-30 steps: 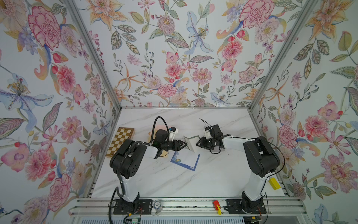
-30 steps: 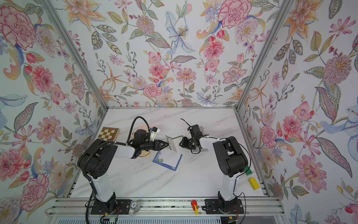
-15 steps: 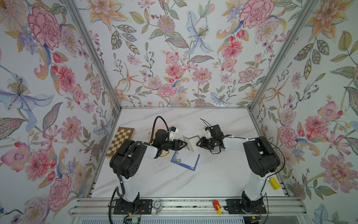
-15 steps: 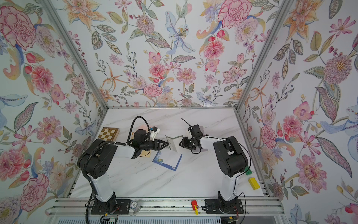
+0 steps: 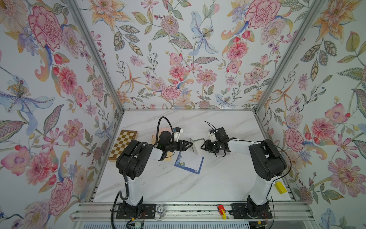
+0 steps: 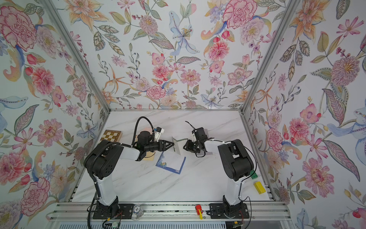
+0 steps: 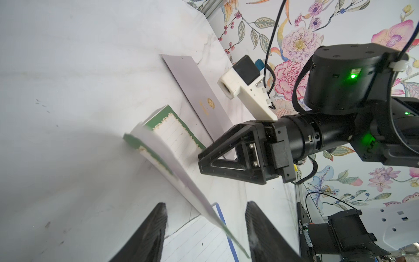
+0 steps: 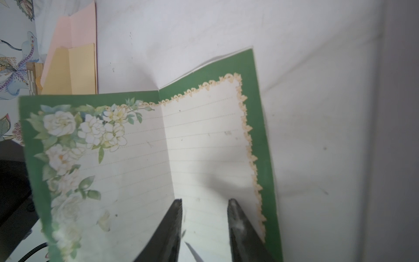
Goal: Fold the letter paper in half and place it into the envelope
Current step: Fold the letter paper at the center of the board.
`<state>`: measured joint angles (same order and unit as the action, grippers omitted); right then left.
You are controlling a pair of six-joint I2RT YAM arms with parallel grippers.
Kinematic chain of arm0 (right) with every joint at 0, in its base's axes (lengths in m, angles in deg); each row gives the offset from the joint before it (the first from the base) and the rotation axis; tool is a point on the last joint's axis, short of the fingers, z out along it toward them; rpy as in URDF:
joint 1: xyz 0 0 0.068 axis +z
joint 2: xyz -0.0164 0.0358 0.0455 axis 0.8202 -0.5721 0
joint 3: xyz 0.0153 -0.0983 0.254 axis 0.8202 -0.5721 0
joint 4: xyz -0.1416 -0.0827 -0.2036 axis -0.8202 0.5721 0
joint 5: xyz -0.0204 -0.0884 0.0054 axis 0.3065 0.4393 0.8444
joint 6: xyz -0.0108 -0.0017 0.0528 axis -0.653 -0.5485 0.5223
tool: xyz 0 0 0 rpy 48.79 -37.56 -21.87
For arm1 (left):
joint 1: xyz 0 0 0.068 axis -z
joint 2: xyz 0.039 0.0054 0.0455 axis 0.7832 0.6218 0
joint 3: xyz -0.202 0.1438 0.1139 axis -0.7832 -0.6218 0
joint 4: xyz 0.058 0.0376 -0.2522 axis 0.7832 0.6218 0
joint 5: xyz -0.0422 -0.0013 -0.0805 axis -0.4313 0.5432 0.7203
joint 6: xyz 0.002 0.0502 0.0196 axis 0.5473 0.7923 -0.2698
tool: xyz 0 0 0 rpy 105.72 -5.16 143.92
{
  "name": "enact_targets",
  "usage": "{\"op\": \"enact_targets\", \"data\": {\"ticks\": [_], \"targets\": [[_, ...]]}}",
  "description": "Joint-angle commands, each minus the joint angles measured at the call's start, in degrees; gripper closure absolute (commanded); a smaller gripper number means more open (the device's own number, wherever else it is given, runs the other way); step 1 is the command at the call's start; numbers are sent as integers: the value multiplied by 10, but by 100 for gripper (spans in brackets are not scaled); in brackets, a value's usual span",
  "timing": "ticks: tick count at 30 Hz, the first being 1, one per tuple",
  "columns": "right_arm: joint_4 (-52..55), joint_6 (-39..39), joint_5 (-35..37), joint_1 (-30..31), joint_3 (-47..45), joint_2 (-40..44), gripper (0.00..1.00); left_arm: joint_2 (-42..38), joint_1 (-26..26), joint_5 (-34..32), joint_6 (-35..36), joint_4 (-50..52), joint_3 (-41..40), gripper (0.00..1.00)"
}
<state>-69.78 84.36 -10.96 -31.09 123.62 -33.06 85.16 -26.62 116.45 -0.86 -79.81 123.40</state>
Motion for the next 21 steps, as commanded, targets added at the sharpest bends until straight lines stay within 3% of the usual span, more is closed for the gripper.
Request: {"op": "enact_targets", "data": {"ticks": [1,13,21], "targets": [[96,1,24,1,-37,-47,63,10,8,15,-9,-38,4,41],[95,1,22,1,-37,-47,62,16,19,24,-18,-93,4,40],[96,0,21,0,-38,-46,62,34,20,8,-10,-58,3,40]]}}
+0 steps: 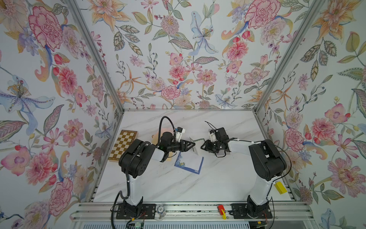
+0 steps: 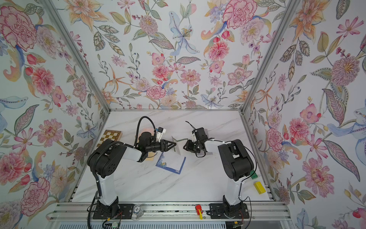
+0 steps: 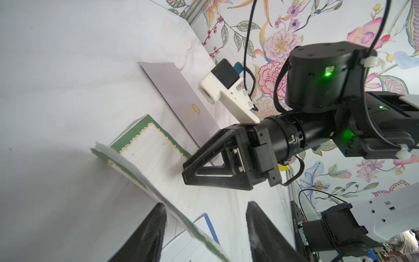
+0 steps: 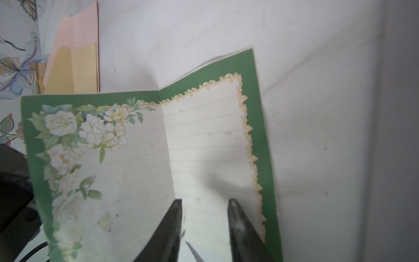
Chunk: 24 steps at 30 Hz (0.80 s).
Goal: Fold the letter paper in half and place it into the envelope
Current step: Fold the letter paper at the center of the board.
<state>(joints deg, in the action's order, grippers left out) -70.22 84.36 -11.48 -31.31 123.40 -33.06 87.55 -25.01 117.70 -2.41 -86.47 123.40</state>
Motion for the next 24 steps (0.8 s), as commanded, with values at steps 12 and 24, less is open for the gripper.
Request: {"op": "enact_targets", "data": {"ticks": [12,24], "targets": [[100,0,27,-1,-37,-45,62,-18,6,-33,28,83,-5,42],[98,0,25,-1,-39,-48,62,-37,11,-50,57,156,2,64]]}}
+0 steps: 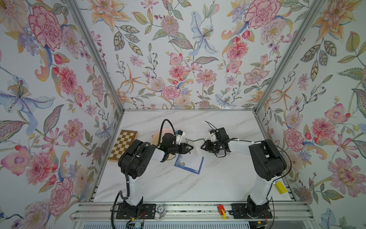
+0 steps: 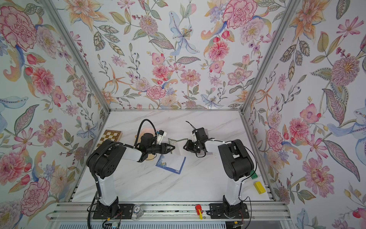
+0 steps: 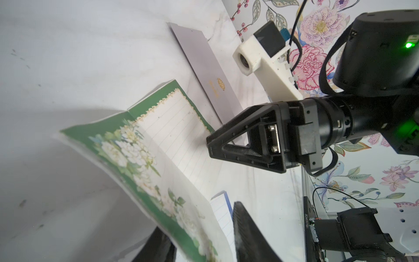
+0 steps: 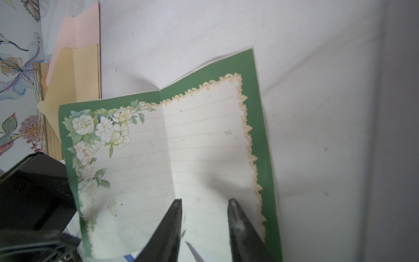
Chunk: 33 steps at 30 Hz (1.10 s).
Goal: Fold the letter paper in half and place it into the envelope
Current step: Fold the letter paper at the center of the board.
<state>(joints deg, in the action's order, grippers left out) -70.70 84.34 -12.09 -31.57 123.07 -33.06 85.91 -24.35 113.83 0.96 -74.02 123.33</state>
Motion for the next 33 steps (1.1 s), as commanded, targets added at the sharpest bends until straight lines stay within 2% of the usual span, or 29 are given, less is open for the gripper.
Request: {"op": "enact_targets", "data": {"ticks": [1,11,13,15,18,24,33], "targets": [[102,0,31,0,-36,-48,62,-23,6,-14,28,40,5,67],[100,0,28,-3,-41,-46,62,-23,17,-28,29,56,3,70],[97,0,27,-4,-43,-45,62,-26,18,-35,32,63,5,74],[96,-1,26,-4,-45,-43,62,-28,18,-40,42,82,12,88],[90,0,15,-8,-47,-38,62,-28,18,-48,70,133,36,100],[76,5,-20,-16,-44,-18,62,-23,18,-56,119,227,93,100],[104,-11,-55,-39,-24,50,61,12,16,2,202,391,219,100]]}}
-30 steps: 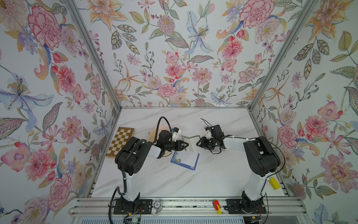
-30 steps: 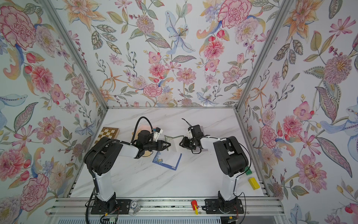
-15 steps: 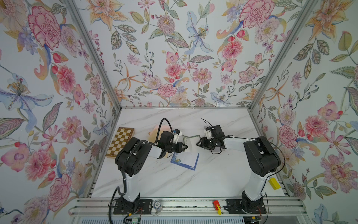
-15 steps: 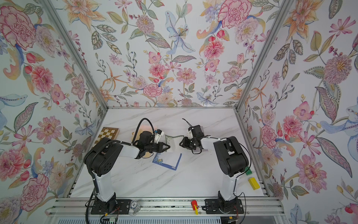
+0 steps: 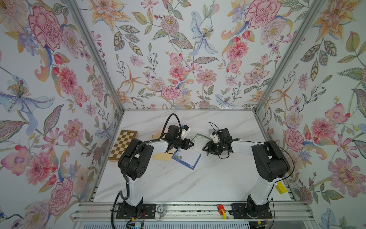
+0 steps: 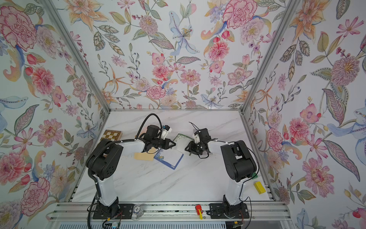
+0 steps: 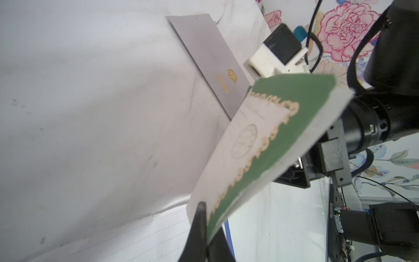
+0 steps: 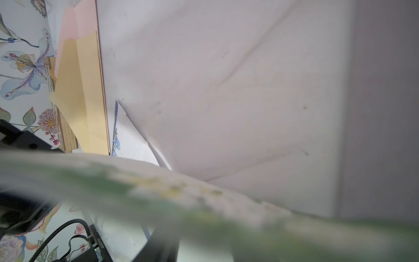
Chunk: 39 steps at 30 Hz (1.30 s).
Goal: Fold the letter paper in half and place it into the envelope
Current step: Fold the letter paper at the center of the board.
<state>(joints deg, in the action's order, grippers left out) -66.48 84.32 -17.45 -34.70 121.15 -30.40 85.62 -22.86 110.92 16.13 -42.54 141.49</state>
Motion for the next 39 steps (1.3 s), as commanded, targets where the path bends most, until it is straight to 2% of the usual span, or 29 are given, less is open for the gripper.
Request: {"op": "enact_targets", "data": {"ticks": [1,6,10,18,27,34,39], "targets": [[72,-19,-1,-9,0,32,61,21,0,41,65,100,56,100],[124,-57,9,-18,13,68,61,52,-5,69,136,223,139,100],[145,-79,10,-20,11,100,61,61,-13,113,158,258,170,100],[182,-90,18,-22,6,176,61,70,-19,100,247,395,230,100],[179,-130,29,-16,-3,174,68,88,-20,116,331,493,258,100],[75,-80,46,8,-44,146,73,115,-21,107,366,538,288,100],[9,-54,56,12,-76,123,77,116,-21,105,366,538,286,100]]}}
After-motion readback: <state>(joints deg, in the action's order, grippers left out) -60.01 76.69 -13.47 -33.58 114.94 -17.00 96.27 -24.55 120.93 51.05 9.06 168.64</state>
